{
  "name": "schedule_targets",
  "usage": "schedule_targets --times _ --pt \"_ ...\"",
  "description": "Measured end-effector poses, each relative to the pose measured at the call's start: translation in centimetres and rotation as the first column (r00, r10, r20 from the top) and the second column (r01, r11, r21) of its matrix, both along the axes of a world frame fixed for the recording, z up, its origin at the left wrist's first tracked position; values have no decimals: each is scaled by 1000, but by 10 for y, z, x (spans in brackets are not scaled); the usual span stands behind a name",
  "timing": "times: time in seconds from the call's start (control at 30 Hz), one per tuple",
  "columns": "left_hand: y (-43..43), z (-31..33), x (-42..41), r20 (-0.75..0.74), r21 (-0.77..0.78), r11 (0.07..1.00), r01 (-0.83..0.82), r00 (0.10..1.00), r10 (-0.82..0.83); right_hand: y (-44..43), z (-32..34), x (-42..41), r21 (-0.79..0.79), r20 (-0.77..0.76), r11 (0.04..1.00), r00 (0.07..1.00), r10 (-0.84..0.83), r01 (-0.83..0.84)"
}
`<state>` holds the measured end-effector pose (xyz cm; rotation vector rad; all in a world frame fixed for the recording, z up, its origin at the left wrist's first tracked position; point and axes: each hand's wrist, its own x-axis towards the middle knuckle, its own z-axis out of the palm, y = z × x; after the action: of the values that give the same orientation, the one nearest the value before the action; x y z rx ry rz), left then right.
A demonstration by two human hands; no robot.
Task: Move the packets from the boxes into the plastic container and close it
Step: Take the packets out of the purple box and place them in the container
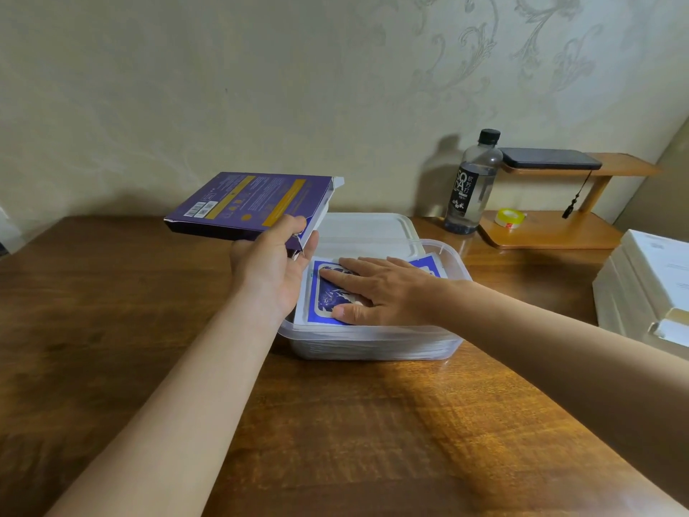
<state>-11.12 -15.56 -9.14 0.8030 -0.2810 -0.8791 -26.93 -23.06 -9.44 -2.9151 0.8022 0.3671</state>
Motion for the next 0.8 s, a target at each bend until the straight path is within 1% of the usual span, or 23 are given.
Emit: schedule_targets --times 0.33,0.5,0.8 --pt "0 -1 3 12 16 1000 -12 1000 12 -2 1 -2 26 54 1000 999 3 -4" --pt "0 0 2 43 10 1000 -15 999 15 -4 1 -9 42 143 999 989 -24 18" --pt "1 1 0 54 8 1000 -17 998 17 -7 -3 -10 63 53 998 998 -17 13"
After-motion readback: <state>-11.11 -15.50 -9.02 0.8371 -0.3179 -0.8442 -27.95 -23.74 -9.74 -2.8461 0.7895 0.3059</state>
